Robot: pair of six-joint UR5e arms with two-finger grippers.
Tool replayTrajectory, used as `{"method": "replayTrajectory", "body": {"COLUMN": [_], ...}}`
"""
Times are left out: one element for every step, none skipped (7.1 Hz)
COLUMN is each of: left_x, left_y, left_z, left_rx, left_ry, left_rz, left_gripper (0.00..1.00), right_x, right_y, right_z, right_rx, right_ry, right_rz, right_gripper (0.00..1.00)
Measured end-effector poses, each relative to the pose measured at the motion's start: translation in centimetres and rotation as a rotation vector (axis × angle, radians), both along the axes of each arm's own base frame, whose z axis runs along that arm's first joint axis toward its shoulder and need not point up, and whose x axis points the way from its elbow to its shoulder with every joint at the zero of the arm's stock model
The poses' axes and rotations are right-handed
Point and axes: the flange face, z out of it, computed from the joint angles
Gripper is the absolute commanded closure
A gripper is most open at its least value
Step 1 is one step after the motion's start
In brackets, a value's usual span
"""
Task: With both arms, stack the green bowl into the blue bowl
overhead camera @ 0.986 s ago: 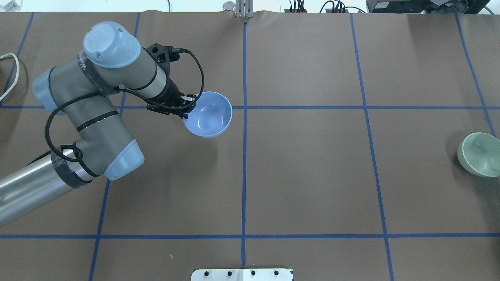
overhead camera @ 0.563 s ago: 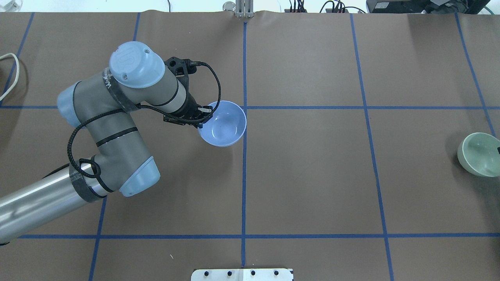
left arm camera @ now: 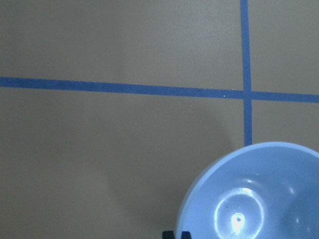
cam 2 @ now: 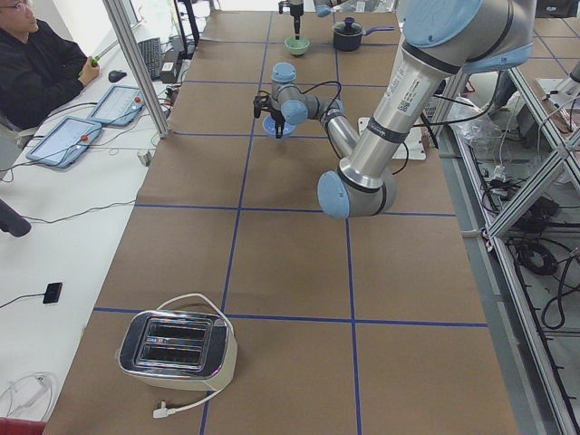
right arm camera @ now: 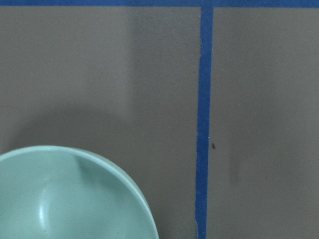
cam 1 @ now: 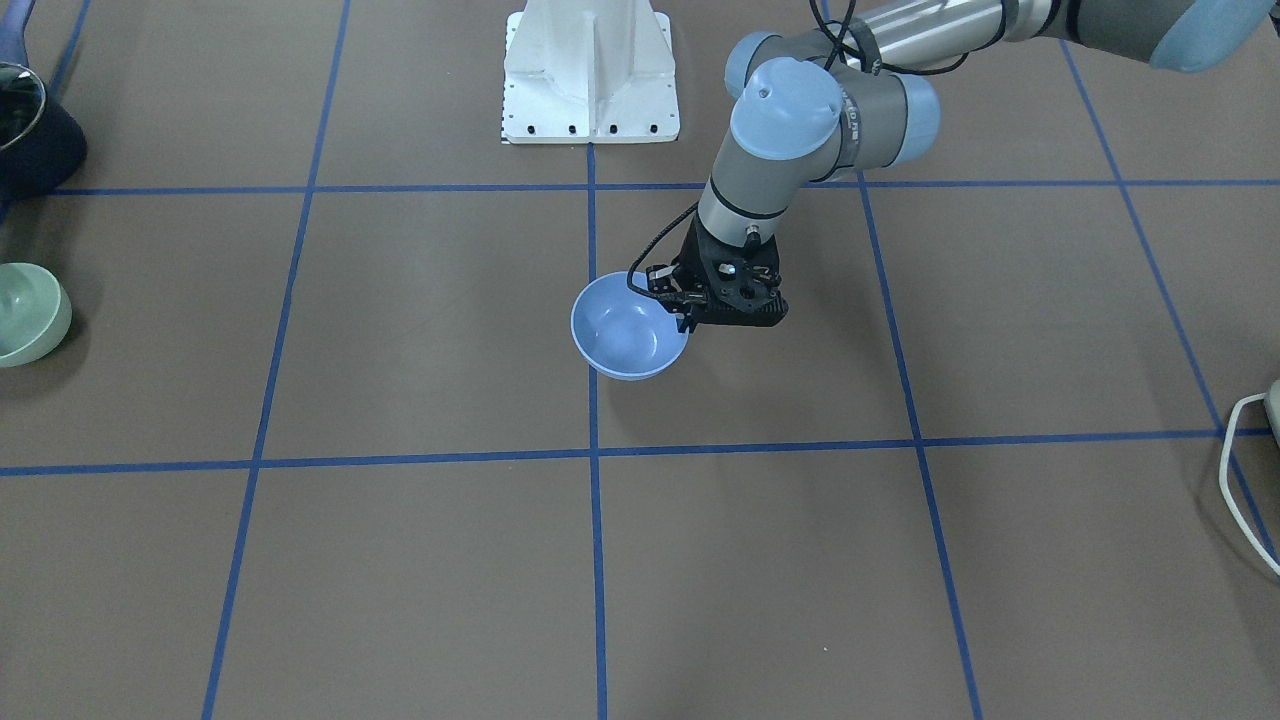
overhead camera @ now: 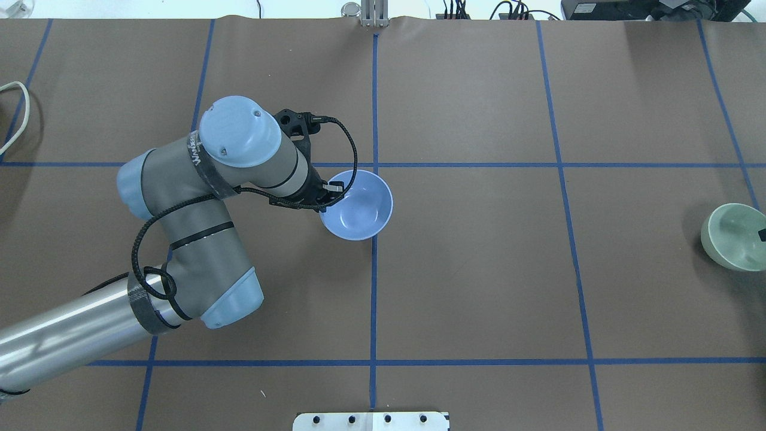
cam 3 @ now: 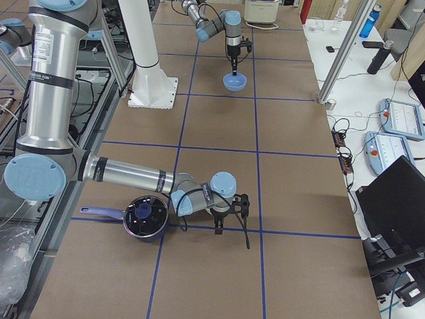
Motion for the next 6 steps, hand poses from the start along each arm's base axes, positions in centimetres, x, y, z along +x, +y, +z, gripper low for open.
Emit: {"method": "replayTrajectory", "body": {"left_x": [1.4,2.6,3.3,3.7,3.8,3.9], "left_y": [0.8,1.6,2.0,2.2,2.2,2.2], "left_z": [0.1,0.0,0.0,-0.3,-0.4,-0.4], "left_rx": [0.007,0.013,0.013,0.013,0.013,0.012], "left_ry": [-0.013,-0.022,-0.026,-0.026,-0.025,-0.026], "left_rz": [-0.006,-0.008,-0.009,-0.008,-0.008,-0.008], "left_gripper": [1.0,1.0,1.0,1.0,0.99,0.67], "right_x": [0.0,-0.1,-0.1,-0.1,-0.1,-0.2], "right_y": [0.0,0.0,-0.1,-0.1,-0.2,-0.3], "right_z": [0.0,0.0,-0.1,-0.1,-0.2,-0.3], "right_rx": [0.0,0.0,0.001,0.001,0.002,0.003], "right_ry": [-0.001,-0.001,-0.003,-0.005,-0.007,-0.008], "right_rz": [0.0,0.0,-0.001,-0.001,-0.001,-0.001], "right_gripper": [0.07,0.07,0.07,0.07,0.07,0.07]}}
